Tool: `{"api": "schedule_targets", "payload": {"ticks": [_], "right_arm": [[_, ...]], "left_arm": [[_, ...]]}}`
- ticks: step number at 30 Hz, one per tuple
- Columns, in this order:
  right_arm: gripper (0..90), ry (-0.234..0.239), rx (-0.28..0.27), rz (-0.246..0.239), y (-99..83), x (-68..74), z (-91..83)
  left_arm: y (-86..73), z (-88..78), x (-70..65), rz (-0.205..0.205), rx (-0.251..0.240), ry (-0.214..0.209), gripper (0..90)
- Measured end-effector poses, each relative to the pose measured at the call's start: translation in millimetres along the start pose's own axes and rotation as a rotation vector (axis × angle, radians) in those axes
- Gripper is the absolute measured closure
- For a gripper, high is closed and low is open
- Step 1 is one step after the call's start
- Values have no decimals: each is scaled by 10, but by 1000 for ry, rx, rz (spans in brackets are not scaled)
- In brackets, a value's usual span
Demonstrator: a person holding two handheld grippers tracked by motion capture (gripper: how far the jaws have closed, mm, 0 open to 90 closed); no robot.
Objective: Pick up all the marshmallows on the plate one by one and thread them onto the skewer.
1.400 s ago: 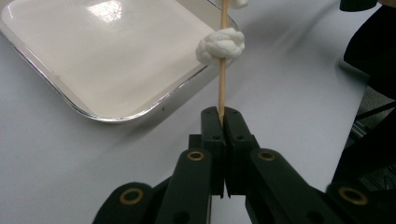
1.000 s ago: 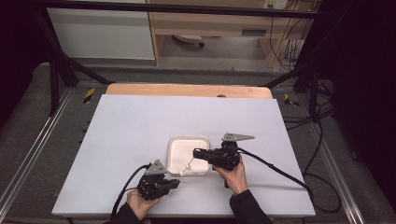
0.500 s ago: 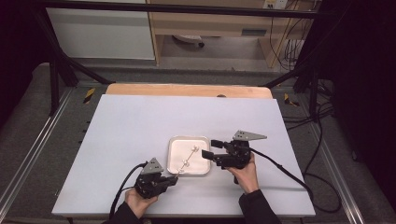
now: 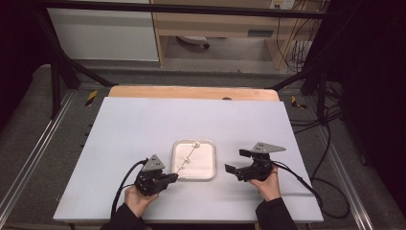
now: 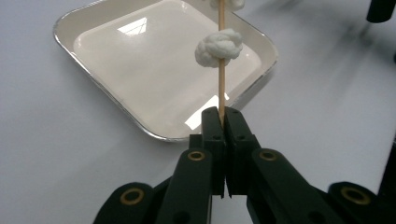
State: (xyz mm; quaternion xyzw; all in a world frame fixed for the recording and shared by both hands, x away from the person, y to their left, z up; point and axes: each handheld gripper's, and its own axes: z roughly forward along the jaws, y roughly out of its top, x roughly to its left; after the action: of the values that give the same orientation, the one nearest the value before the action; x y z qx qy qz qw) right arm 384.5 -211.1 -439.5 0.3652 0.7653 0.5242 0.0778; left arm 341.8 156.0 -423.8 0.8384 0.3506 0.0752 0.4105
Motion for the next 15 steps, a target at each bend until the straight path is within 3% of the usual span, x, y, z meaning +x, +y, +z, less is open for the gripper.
{"api": "schedule_targets", "payload": {"ticks": [6,15], "right_arm": [[14,-45,49,-26,-101,-91,-121],[13,-68,79,-44,-202,-133,-256]], "left_arm": [[142,123,99,9,59,77,884],[282,285,143,-24,128,139,883]]}}
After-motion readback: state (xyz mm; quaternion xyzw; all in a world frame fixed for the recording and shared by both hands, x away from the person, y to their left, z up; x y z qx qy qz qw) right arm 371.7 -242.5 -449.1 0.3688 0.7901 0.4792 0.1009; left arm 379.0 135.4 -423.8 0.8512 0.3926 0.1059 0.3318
